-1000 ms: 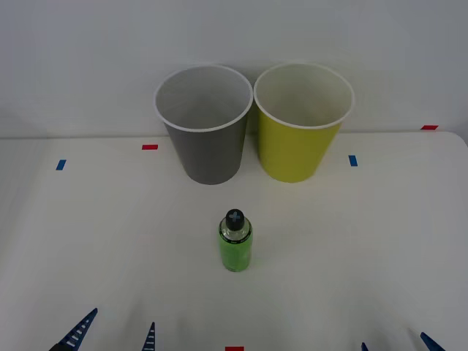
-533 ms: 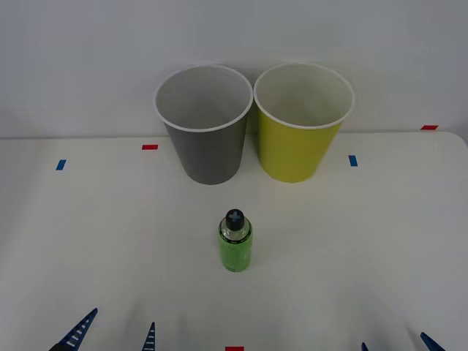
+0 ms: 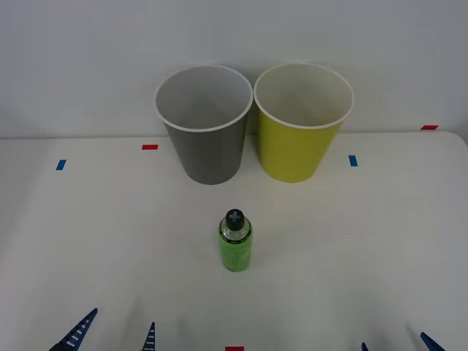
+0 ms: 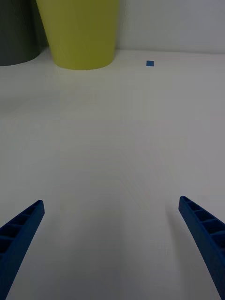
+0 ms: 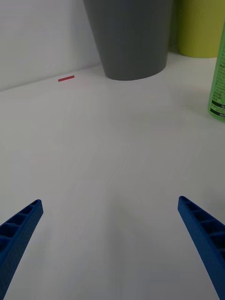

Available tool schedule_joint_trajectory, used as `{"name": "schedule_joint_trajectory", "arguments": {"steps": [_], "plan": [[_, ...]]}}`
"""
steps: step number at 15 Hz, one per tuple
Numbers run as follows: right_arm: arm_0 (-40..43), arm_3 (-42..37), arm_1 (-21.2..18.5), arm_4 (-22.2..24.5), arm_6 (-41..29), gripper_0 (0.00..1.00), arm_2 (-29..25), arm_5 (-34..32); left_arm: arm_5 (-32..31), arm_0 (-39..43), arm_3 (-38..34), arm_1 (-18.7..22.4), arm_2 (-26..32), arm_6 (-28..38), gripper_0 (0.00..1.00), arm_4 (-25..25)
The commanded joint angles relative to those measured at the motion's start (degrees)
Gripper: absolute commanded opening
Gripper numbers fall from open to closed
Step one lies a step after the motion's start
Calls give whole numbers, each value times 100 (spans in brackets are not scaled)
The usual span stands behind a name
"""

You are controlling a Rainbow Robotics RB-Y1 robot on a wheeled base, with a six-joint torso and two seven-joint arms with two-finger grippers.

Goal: Put cans in the gray bin and PET bottles in the light green bin.

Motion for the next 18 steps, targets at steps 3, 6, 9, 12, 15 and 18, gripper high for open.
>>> {"name": "schedule_joint_trajectory", "arguments": {"steps": [3, 6, 9, 12, 15, 18], "plan": [[0, 0, 0, 0, 0, 100, 0, 0, 0, 0, 0, 0, 0, 0, 100, 0], [0, 0, 0, 0, 0, 100, 0, 0, 0, 0, 0, 0, 0, 0, 100, 0], [0, 0, 0, 0, 0, 100, 0, 0, 0, 0, 0, 0, 0, 0, 100, 0], [0, 0, 0, 0, 0, 100, 0, 0, 0, 0, 0, 0, 0, 0, 100, 0], [0, 0, 0, 0, 0, 100, 0, 0, 0, 0, 0, 0, 0, 0, 100, 0], [0, 0, 0, 0, 0, 100, 0, 0, 0, 0, 0, 0, 0, 0, 100, 0]]}}
